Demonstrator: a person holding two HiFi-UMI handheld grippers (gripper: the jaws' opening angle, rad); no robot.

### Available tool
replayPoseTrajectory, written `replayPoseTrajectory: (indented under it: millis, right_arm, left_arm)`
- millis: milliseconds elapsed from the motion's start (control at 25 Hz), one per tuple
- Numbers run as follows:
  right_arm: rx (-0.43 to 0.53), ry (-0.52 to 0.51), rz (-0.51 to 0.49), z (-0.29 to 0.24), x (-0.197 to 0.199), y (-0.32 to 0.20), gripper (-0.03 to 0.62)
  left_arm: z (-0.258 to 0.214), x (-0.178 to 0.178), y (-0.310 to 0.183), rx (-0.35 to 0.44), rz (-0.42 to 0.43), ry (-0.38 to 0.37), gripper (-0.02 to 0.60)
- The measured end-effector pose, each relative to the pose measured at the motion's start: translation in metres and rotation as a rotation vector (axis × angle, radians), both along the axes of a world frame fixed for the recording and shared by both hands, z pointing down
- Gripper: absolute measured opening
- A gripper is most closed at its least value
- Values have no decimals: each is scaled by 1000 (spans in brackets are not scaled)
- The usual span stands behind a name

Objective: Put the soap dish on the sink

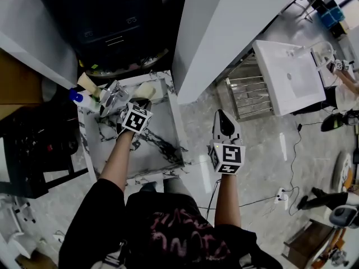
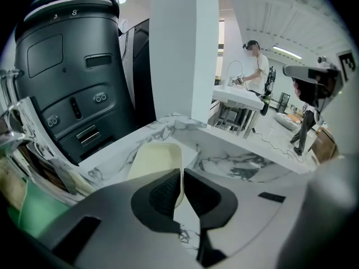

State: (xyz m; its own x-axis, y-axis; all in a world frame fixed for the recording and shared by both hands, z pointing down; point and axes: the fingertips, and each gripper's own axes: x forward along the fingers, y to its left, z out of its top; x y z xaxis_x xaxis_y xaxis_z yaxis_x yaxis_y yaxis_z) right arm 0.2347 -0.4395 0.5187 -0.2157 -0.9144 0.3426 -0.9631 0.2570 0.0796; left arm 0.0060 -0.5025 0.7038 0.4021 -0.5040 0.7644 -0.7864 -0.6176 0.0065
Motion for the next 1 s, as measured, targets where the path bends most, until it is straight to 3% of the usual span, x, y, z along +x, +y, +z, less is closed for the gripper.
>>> replayPoseTrajectory:
  millis: [400,680,1000]
  right_arm:
    - [4,-3,-13,-3,-17,4,14]
    - [27,-11,-27,-14,-38,11,14]
    - [62,-30,-43,-33,-67,23,14]
  left_arm:
    - [-22,-4,1,59,0,24,64]
    - [-72,3,11,176,32,94,58]
    - [-120,-9,34,267,-12,179,23]
